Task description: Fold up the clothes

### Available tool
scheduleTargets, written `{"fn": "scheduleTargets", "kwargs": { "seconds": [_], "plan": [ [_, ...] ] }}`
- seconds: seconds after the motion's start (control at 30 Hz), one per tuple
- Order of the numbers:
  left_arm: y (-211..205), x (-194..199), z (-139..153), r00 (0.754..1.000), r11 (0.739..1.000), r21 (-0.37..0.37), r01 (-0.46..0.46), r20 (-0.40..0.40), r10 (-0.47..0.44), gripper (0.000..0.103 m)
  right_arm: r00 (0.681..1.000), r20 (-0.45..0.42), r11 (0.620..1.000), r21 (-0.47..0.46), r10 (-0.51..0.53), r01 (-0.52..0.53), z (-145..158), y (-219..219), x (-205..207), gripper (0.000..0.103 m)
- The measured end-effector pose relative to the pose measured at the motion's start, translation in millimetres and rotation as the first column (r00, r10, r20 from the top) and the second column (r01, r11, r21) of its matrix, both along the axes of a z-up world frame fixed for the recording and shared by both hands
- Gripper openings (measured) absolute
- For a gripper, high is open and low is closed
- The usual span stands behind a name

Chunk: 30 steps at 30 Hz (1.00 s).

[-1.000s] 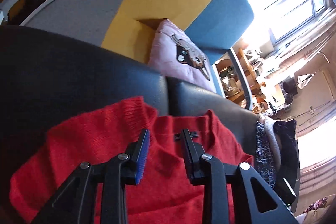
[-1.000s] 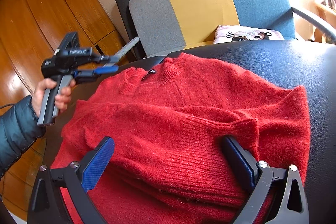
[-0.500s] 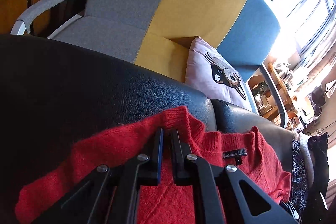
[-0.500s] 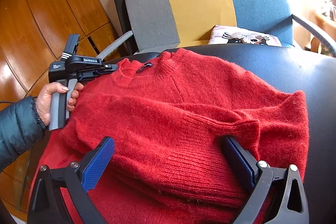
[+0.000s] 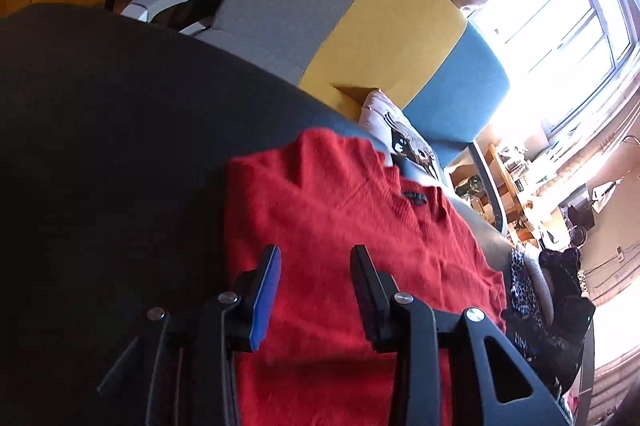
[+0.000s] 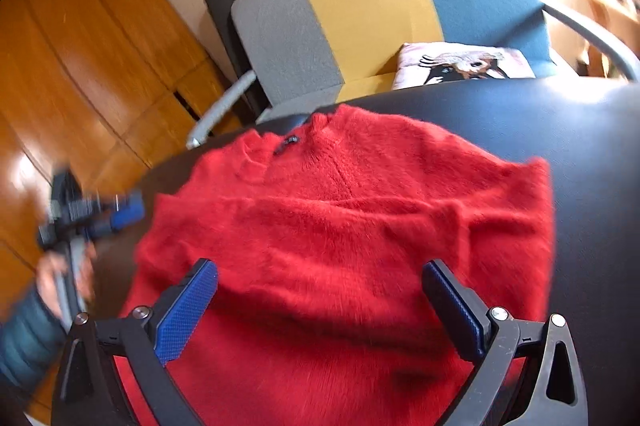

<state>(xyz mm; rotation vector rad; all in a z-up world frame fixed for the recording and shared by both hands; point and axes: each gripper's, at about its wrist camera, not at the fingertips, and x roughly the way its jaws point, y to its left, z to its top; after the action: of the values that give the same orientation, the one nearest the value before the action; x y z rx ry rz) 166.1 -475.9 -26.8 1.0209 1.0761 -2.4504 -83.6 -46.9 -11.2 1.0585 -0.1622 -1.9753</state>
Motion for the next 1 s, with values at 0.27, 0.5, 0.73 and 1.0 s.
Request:
{"fn": "scheduleTargets", "kwargs": {
  "seconds": [0.27, 0.5, 0.73, 1.0],
  "plan": [
    [43.0, 92.5, -24.9, 0.998, 0.993, 0.106, 0.052, -0.028, -0.05, 0.04, 0.984, 0.15, 0.994, -0.016, -0.101, 0.104, -17.0, 110.5, 38.9, 0.103],
    [89.8, 126.5, -43.8, 0.994, 0.982, 0.152, 0.112, -0.018, -0.11, 0.046, 0.961, 0.27, 0.991, -0.133, 0.061, -0.026, -36.1, 142.7, 100.8, 0.103],
    [123.0, 166.5, -55.6, 0.989, 0.967, 0.216, 0.135, -0.082, -0.12, 0.046, 0.91, 0.323, 0.963, -0.159, 0.259, -0.218, -39.6, 128.6, 146.9, 0.103],
    [165.7, 173.7, -73.2, 0.981, 0.929, 0.318, 0.19, -0.089, -0.17, 0.046, 0.899, 0.34, 0.952, -0.226, 0.277, -0.207, -44.7, 133.5, 152.4, 0.103]
  ]
}}
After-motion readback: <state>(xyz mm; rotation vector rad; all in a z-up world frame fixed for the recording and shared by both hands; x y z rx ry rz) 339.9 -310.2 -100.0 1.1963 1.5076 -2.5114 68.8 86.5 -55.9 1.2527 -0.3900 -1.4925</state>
